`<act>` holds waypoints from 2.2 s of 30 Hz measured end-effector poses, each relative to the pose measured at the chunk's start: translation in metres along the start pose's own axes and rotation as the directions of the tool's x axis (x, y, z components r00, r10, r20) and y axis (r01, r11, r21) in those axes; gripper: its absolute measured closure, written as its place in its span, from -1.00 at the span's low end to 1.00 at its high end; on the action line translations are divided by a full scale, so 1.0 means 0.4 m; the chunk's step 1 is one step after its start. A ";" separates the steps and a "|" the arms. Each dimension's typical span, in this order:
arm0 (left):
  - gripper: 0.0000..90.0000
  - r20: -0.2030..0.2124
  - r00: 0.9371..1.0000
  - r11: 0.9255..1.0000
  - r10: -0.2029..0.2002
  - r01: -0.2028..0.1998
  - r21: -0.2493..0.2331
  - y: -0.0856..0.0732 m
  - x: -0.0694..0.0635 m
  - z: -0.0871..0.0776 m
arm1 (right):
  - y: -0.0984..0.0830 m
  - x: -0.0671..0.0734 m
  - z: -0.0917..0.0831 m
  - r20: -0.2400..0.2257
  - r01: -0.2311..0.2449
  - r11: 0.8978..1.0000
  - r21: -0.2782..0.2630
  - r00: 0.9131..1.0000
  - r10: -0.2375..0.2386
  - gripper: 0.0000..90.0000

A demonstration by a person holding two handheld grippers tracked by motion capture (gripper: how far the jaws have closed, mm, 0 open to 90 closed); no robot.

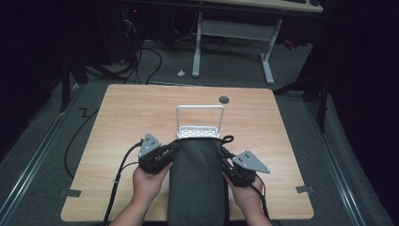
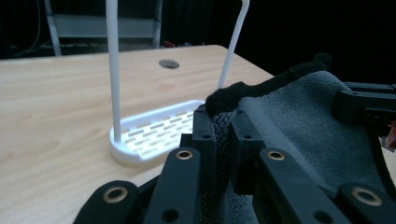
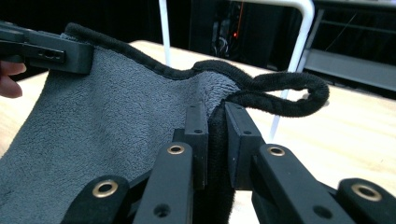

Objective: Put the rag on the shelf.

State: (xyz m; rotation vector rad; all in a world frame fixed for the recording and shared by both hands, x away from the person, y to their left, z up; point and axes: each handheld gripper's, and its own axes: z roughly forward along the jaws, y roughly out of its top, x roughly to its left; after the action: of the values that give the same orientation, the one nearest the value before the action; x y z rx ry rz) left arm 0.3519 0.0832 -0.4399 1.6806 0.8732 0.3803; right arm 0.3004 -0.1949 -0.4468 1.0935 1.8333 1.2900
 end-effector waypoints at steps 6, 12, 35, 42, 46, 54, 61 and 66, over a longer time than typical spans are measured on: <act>0.85 -0.006 1.000 0.999 0.022 -0.022 -0.027 0.042 -0.004 -0.004 | 0.039 -0.016 -0.007 -0.003 -0.003 0.999 -0.052 1.000 0.002 0.80; 0.85 -0.017 1.000 0.997 0.024 -0.025 -0.071 0.082 0.003 -0.014 | 0.082 -0.020 -0.009 0.001 0.011 0.996 -0.086 1.000 -0.011 0.80; 0.85 -0.071 0.989 0.972 0.130 -0.141 -0.189 0.250 0.012 -0.045 | 0.244 -0.034 -0.006 0.052 0.055 0.977 -0.206 0.998 -0.045 0.80; 0.86 -0.090 0.980 0.958 0.176 -0.192 -0.212 0.311 0.006 -0.049 | 0.297 -0.040 -0.010 0.073 0.076 0.968 -0.240 0.996 -0.060 0.80; 0.86 -0.106 0.973 0.954 0.203 -0.221 -0.202 0.341 0.012 -0.039 | 0.322 -0.050 -0.002 0.082 0.078 0.968 -0.241 0.995 -0.060 0.80; 0.86 -0.129 0.967 0.952 0.221 -0.243 -0.189 0.373 0.030 -0.018 | 0.350 -0.061 0.020 0.091 0.073 0.968 -0.241 0.994 -0.053 0.80; 0.86 -0.129 0.967 0.954 0.218 -0.240 -0.183 0.392 0.048 0.011 | 0.362 -0.079 0.051 0.100 0.064 0.973 -0.223 0.994 -0.042 0.80; 0.86 -0.155 0.963 0.956 0.221 -0.246 -0.161 0.411 0.069 0.047 | 0.376 -0.101 0.084 0.096 0.054 0.978 -0.204 0.995 -0.035 0.80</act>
State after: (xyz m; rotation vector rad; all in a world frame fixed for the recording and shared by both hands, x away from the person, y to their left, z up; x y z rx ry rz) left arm 0.4401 0.0773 -0.2973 1.6073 0.7150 0.7216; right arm 0.3873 -0.1906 -0.3134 0.9781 1.6078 1.3475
